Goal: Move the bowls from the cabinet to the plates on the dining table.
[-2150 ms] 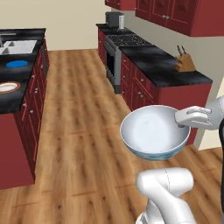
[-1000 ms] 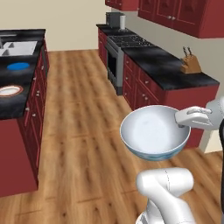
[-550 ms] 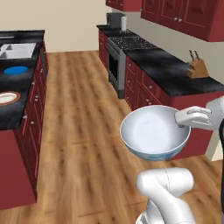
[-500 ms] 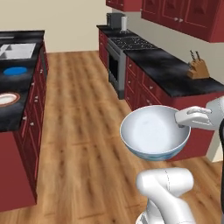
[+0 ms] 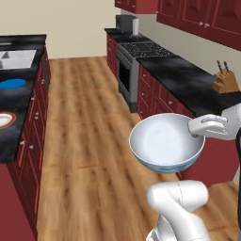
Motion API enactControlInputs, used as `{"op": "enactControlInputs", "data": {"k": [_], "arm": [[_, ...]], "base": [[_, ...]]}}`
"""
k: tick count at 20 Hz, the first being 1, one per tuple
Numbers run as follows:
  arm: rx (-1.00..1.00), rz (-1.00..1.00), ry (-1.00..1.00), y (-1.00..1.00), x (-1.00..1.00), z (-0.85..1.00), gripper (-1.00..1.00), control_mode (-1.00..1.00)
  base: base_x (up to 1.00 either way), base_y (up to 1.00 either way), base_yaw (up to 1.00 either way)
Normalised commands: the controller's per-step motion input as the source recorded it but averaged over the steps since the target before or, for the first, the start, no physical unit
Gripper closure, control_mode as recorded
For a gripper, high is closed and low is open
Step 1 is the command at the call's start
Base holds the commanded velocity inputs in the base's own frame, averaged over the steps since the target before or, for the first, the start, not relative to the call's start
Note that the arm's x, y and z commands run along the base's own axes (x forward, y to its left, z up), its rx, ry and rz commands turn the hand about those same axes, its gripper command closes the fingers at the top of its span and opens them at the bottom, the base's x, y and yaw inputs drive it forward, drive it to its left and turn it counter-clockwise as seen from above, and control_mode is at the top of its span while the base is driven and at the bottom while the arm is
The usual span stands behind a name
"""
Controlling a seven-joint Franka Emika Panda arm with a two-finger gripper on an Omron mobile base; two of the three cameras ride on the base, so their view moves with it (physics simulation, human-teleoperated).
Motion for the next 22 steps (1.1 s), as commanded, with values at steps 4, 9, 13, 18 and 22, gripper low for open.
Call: {"op": "enactControlInputs", "data": {"k": [4,9,13,18,22], "arm": [[0.0,0.0,0.0,0.0,0.0,0.0,1.0,1.0],[0.0,0.0,0.0,0.0,0.0,0.0,1.0,1.0],[0.0,0.0,0.0,0.0,0.0,0.0,1.0,1.0],[0.0,0.0,0.0,0.0,0.0,0.0,1.0,1.0],[0.0,0.0,0.0,0.0,0.0,0.0,1.0,1.0]], "base": [[0.71,0.15,-0.02],[0.7,0.16,-0.02],[0.7,0.17,-0.02],[0.71,0.17,-0.02],[0.75,0.19,-0.02]]}}
